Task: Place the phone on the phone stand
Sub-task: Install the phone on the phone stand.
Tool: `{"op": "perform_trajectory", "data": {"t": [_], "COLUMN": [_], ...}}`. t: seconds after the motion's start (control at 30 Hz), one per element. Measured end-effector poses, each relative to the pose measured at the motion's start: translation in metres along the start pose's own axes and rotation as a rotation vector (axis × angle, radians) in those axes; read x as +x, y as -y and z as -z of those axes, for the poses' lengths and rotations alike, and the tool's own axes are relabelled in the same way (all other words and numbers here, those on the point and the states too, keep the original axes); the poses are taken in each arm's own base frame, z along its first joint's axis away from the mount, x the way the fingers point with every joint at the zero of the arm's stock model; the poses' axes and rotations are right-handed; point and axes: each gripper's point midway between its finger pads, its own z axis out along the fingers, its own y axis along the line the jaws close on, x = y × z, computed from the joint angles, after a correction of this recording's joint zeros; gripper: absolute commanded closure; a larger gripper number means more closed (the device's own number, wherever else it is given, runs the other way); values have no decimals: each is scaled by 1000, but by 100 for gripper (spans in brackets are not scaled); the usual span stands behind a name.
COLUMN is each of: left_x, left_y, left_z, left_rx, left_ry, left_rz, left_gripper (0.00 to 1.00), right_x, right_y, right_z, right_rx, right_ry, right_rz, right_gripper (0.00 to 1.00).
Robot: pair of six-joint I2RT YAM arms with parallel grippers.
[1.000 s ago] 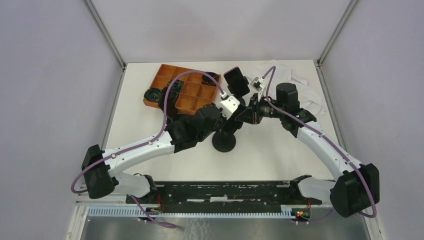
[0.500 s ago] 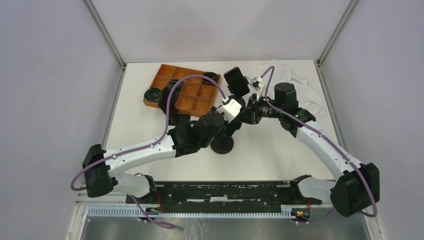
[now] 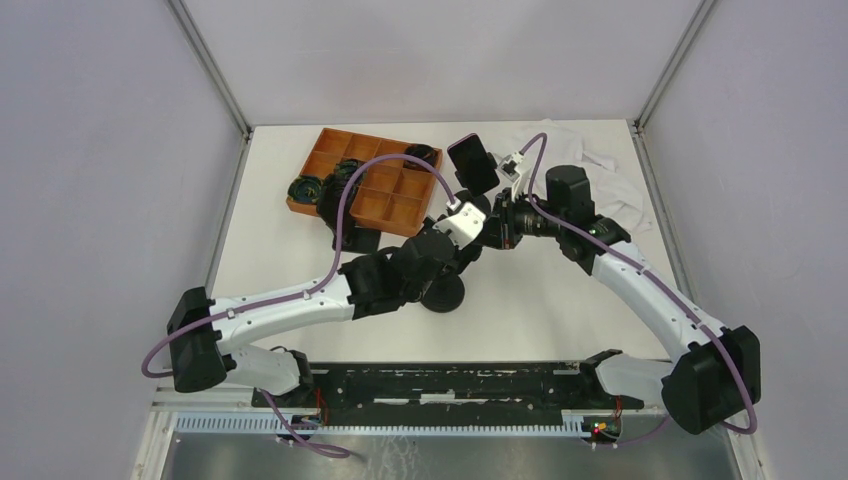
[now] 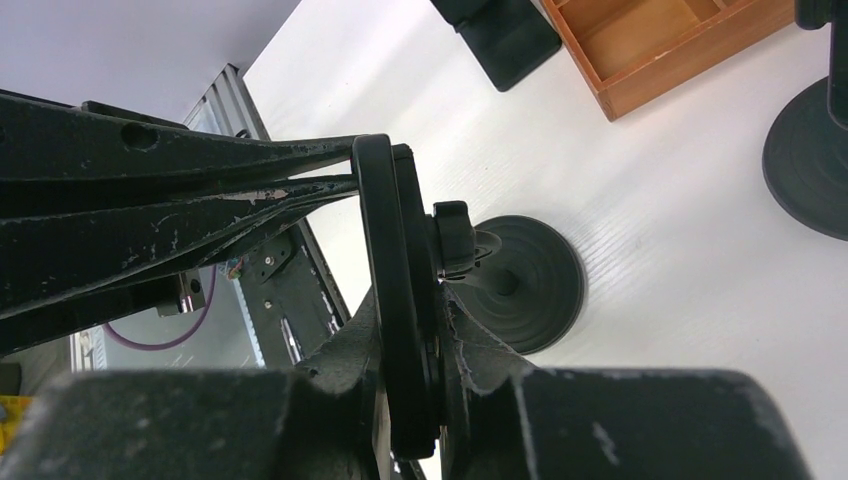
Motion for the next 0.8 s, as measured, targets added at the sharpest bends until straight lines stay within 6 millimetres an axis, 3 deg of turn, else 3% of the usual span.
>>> {"op": "perform_trajectory", "data": {"t": [0.8], "left_x": [8], "left_y": [-4], "left_z": [10], "left_rx": [-68], "left_ry": [7], "left_rz": [40], "left_gripper": [98], "right_x": [2], "right_y": [-8], "right_z": [-9], "right_rx": [62], "right_ry": [-18], "right_rz": [15], "right_gripper": [100]}}
